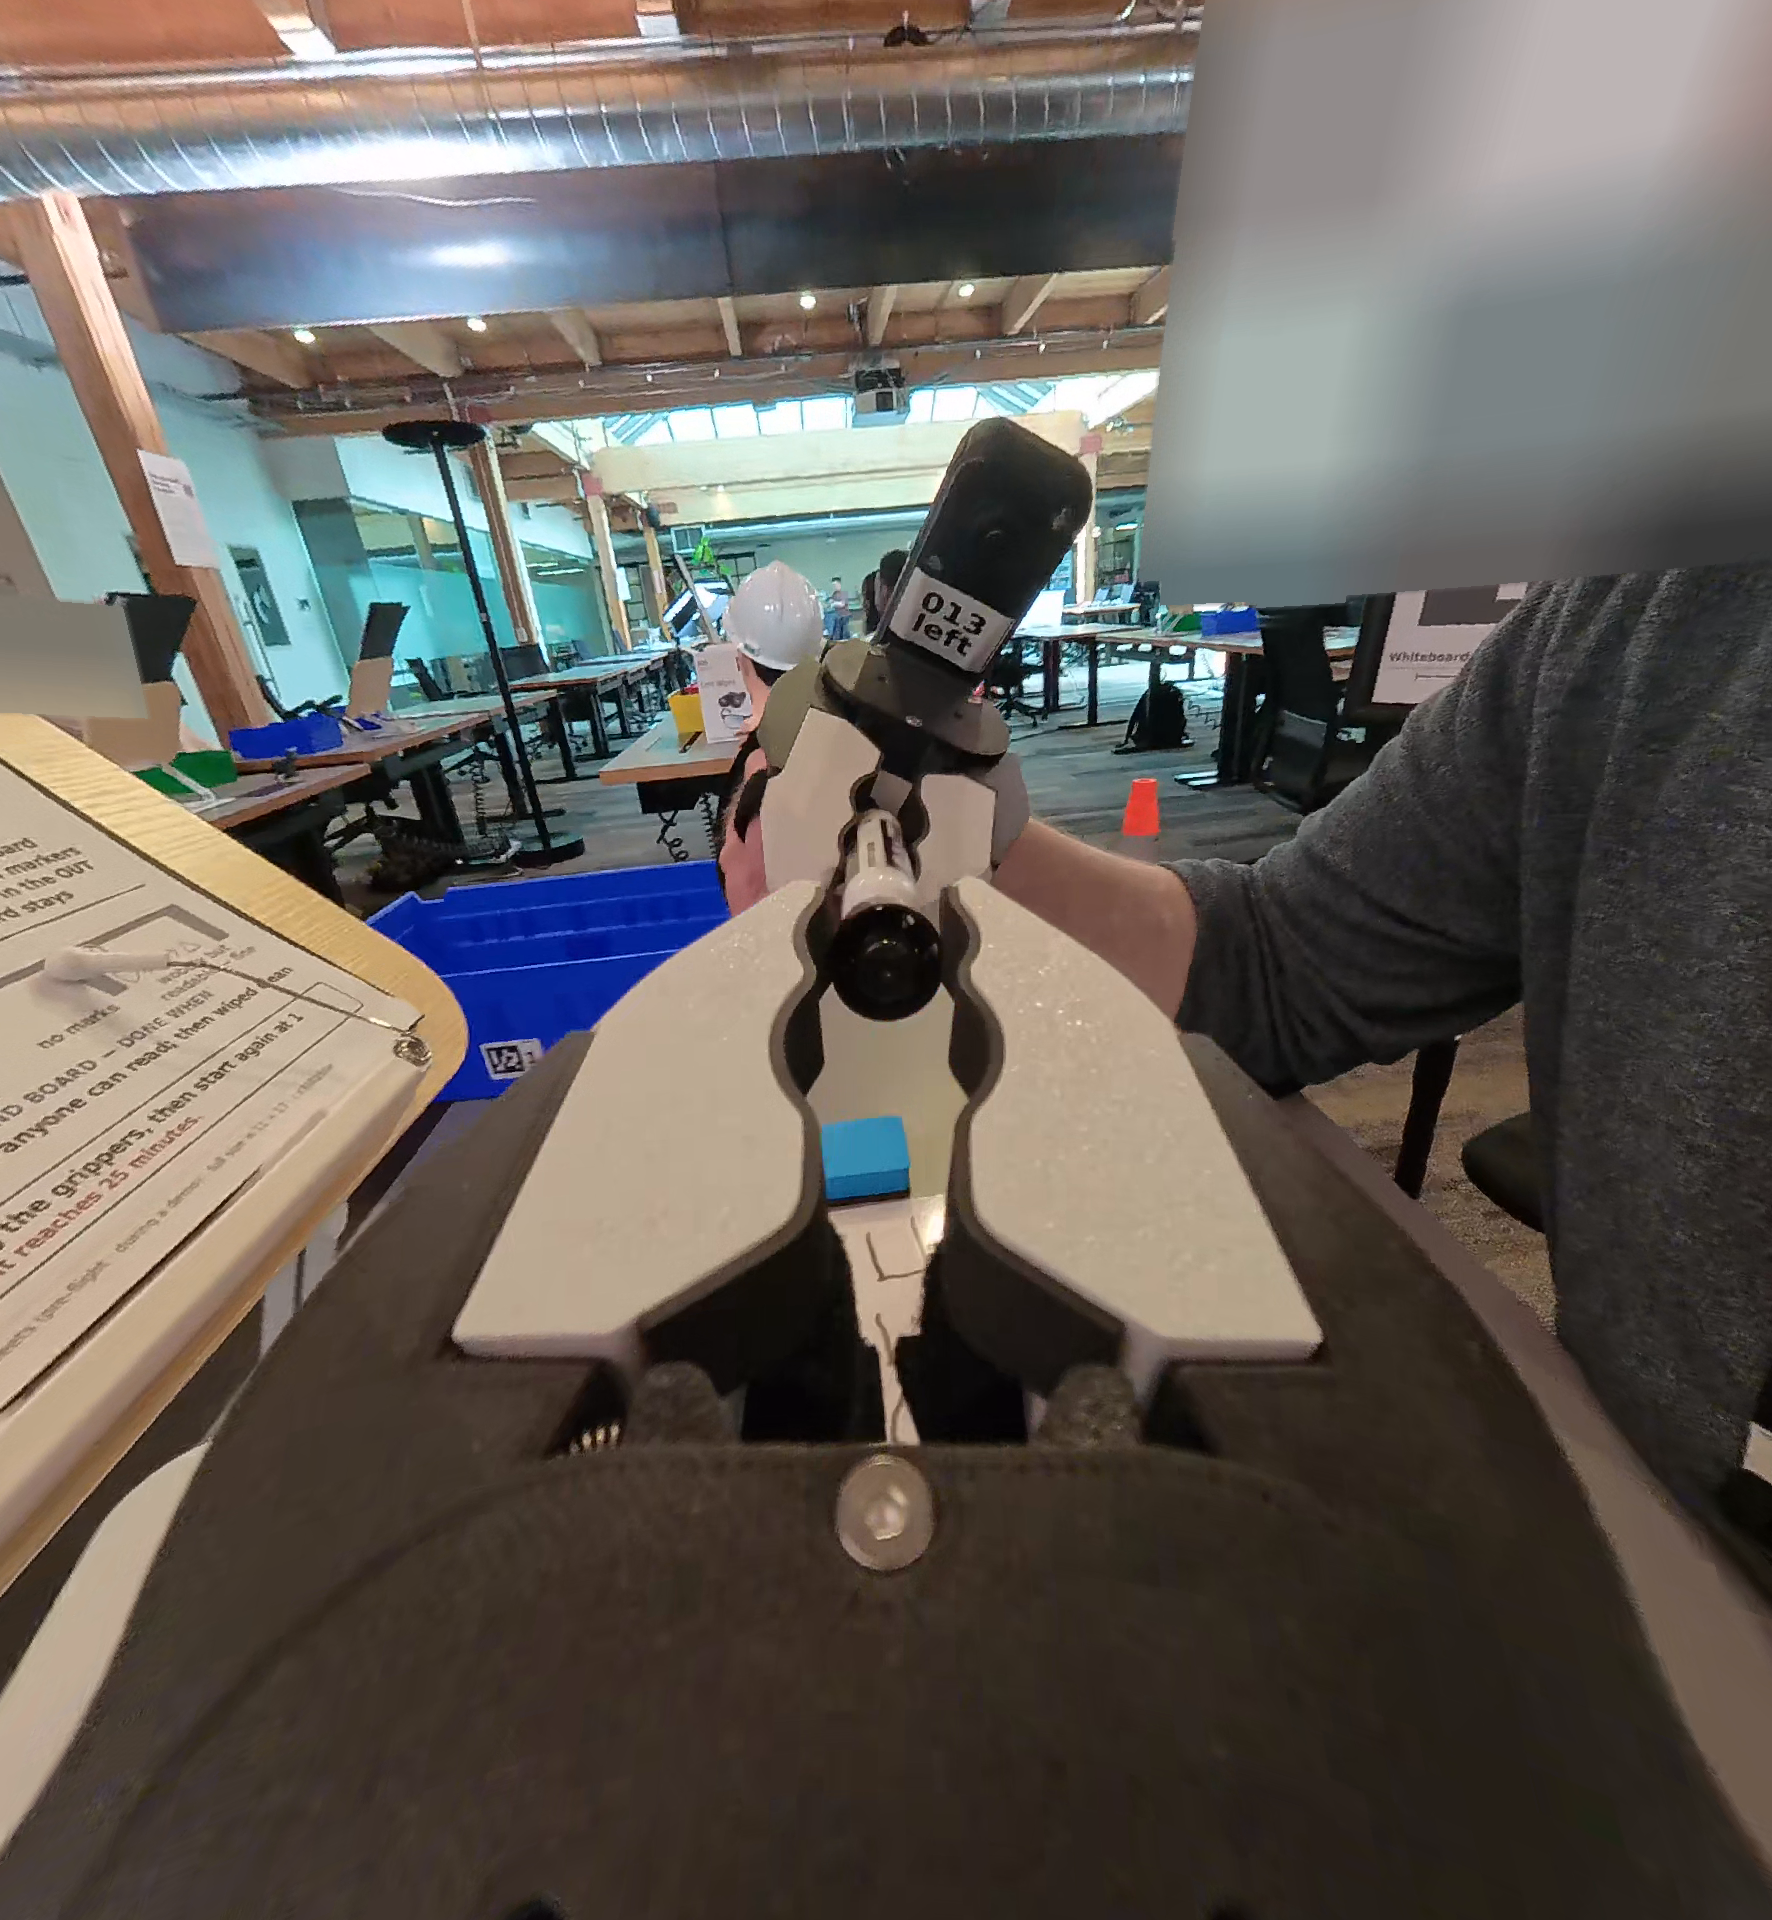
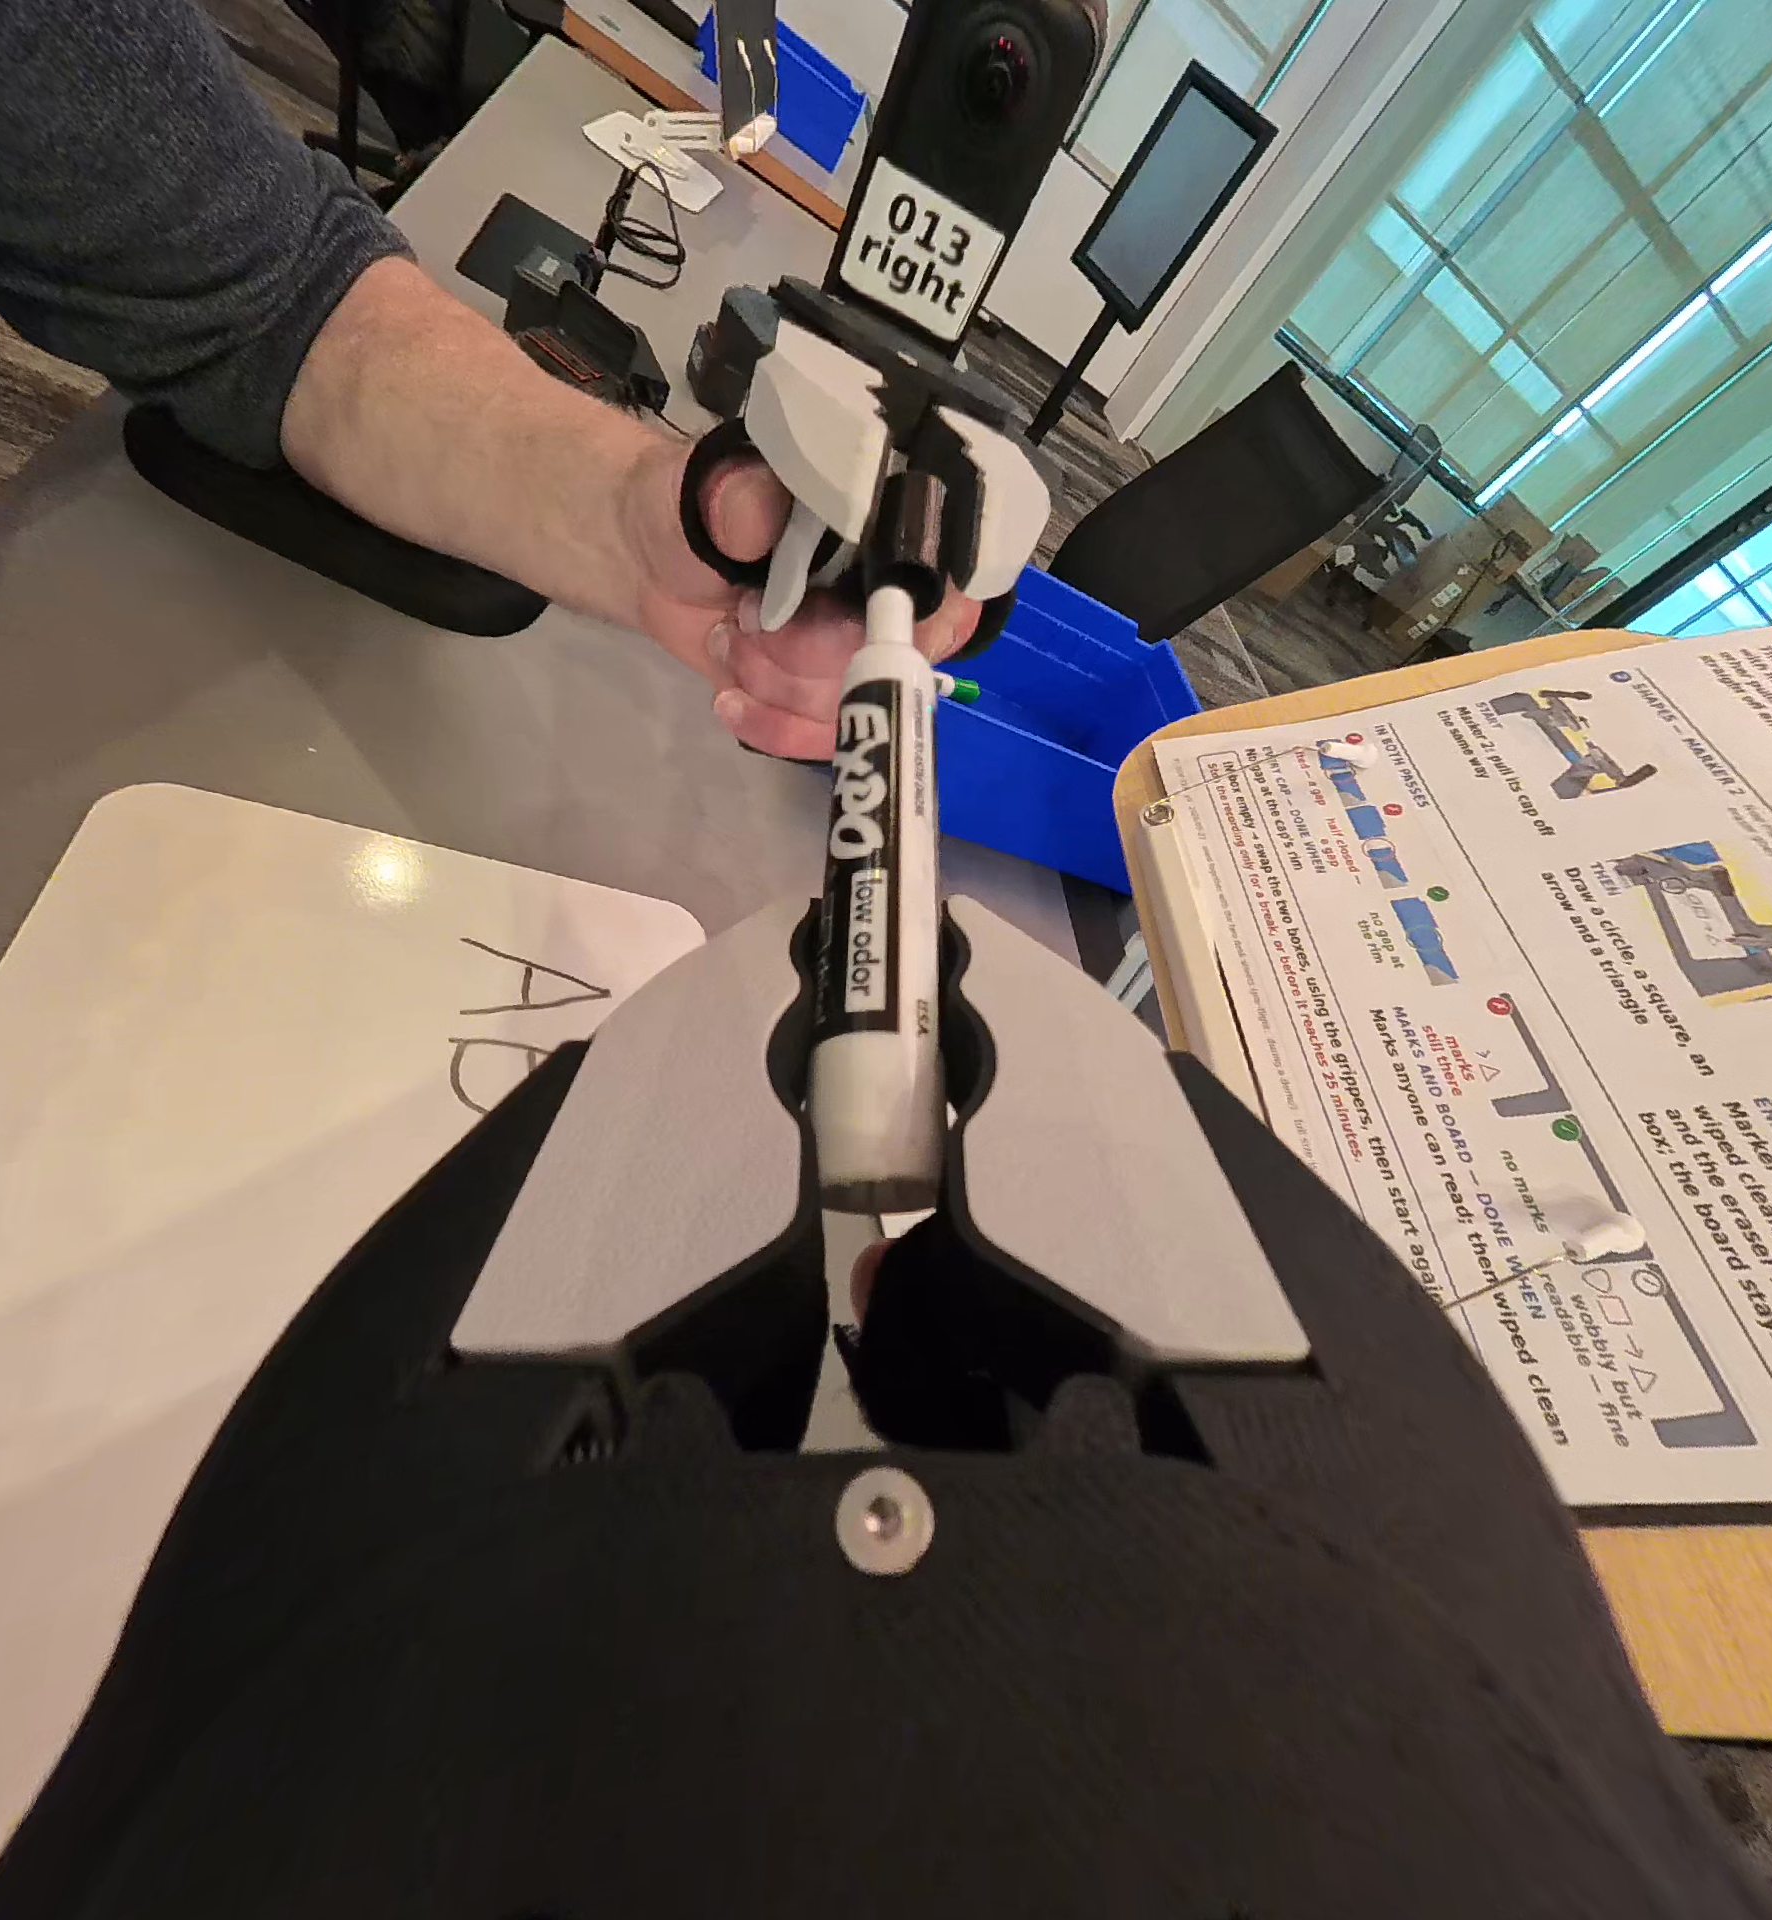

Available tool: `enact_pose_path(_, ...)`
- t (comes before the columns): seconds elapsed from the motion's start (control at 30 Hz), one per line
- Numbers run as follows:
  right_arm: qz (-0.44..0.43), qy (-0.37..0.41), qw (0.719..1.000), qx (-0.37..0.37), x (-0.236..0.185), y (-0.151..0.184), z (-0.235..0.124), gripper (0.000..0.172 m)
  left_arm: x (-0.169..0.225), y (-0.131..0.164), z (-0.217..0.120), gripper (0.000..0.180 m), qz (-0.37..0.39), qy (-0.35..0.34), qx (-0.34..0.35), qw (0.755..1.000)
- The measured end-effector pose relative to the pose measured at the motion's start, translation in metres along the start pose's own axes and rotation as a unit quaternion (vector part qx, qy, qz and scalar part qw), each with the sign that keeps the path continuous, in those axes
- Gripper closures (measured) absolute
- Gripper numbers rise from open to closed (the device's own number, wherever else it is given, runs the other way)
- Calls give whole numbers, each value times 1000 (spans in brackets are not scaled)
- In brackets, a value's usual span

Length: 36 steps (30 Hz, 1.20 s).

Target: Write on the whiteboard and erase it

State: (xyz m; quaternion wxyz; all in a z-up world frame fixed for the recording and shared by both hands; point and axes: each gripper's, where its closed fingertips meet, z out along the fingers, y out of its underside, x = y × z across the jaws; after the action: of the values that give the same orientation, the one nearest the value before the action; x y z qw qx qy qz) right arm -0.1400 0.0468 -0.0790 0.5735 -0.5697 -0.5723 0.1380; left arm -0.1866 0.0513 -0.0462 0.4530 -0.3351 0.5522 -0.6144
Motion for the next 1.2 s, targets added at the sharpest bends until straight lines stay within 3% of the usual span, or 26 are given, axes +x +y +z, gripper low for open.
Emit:
enact_pose_path(0.57, -6, 24, 999, 43, -2, -19, 11, 151, 10, -13, 4, 160, -6, -4, 62, 998)
enact_pose_path(1.2, -12, 8, 999, 39, -8, -22, 5, 152, 20, -5, 8, 160, 46, -10, -9, 999)
